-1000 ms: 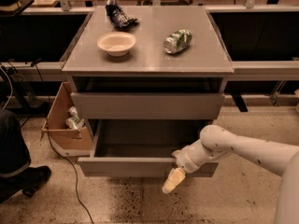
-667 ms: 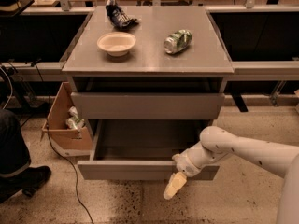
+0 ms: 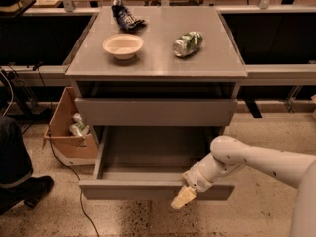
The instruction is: Open middle drawer
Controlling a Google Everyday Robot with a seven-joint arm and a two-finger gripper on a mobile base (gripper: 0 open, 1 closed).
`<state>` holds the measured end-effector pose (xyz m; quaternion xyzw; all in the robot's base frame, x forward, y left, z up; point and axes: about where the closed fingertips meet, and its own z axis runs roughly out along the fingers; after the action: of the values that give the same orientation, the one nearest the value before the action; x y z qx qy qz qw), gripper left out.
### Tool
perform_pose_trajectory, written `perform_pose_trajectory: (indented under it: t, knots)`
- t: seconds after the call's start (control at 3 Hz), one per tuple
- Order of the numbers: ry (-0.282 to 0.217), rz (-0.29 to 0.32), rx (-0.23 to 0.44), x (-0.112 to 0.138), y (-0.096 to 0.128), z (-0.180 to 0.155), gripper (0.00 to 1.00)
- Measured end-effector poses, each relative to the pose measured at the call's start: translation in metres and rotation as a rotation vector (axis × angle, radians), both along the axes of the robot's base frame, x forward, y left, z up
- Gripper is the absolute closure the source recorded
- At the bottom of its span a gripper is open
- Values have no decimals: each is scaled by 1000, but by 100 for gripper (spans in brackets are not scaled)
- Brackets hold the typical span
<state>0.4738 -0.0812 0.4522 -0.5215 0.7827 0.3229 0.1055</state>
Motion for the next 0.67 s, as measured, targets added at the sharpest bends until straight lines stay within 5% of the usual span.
perform_pose_trajectory:
  t: [0.67]
  knots:
    - [55, 36, -21, -26, -5, 7, 85]
